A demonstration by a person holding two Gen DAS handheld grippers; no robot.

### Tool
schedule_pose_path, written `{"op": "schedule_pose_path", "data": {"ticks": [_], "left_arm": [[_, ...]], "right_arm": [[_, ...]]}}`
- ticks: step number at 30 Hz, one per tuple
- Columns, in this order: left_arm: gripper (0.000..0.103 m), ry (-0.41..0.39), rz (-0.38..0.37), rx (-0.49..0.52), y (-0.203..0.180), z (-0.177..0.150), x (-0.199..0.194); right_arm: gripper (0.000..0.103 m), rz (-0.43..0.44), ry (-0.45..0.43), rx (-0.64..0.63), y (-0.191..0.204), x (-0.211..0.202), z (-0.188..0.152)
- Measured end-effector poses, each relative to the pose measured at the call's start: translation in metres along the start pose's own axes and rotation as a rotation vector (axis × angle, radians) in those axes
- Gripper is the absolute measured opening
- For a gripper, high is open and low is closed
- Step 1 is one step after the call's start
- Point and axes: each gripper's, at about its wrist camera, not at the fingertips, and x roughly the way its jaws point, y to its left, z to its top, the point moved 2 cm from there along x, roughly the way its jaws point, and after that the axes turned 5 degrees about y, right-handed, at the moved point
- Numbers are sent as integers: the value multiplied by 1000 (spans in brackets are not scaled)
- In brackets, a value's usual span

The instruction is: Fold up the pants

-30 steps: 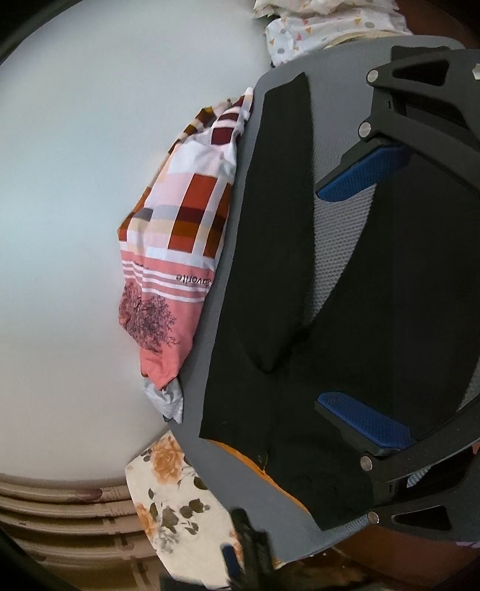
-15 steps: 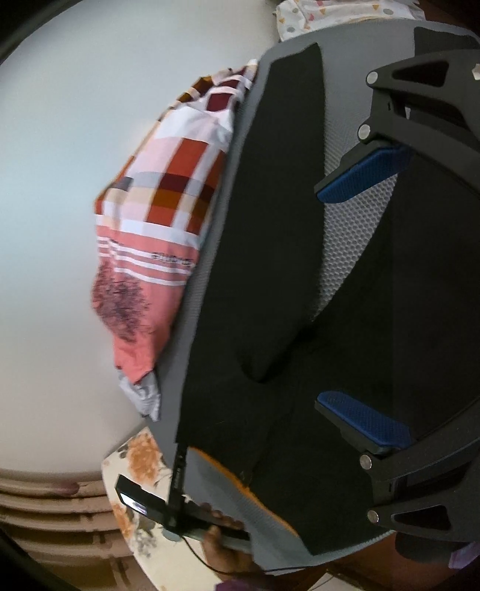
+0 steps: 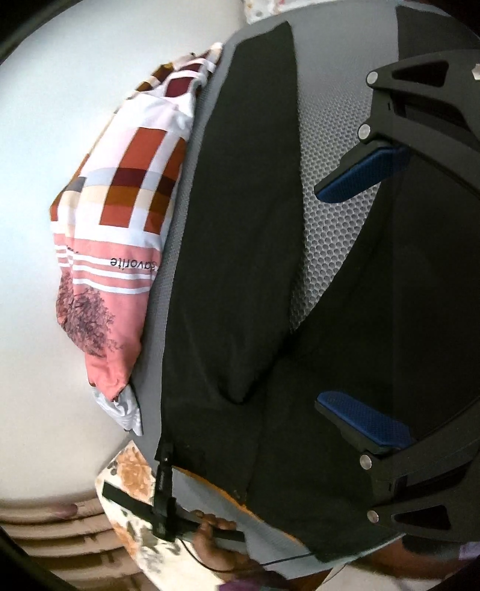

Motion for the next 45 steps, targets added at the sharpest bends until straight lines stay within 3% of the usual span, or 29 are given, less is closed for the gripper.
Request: {"op": "schedule_pose_path", "data": {"ticks": [5,7,12,20,22,24,25,26,31,35,41,45], "left_arm": [[12,-181,-39,27,-39,-22,-78],[12,-247,-57,43,-55,-40,-109],[12,-338,-98,48,-79,-93,-170],[12,-334,-143,-14,-112,-175,-210],[13,-309,-168,-52,-116,-191,-208],[14,-288,-162,-74,-117,-203,-205],[14,-273,-157,-91,-116,-208,-201],[15,-260,-163,-106,-114,-212,-198],[15,-200,-119,-131,-108,-224,-186],[15,-152,-81,-134,-101,-235,-181],[15,-89,-13,-152,-89,-258,-171],[15,-74,7,-179,-81,-272,-168]], "right_arm": [[101,231,12,186,-31,-2,24],[101,378,15,302,-47,1,38],[95,673,64,528,-71,23,70],[89,844,116,808,-108,63,93],[87,851,120,869,-117,70,93],[54,836,129,883,-124,76,93],[15,790,145,888,-127,76,90],[8,742,161,895,-130,75,83],[6,618,54,779,-130,19,46],[6,579,37,706,-120,-32,-10],[5,561,154,663,-91,-26,-94],[5,567,212,670,-84,-16,-126]]}}
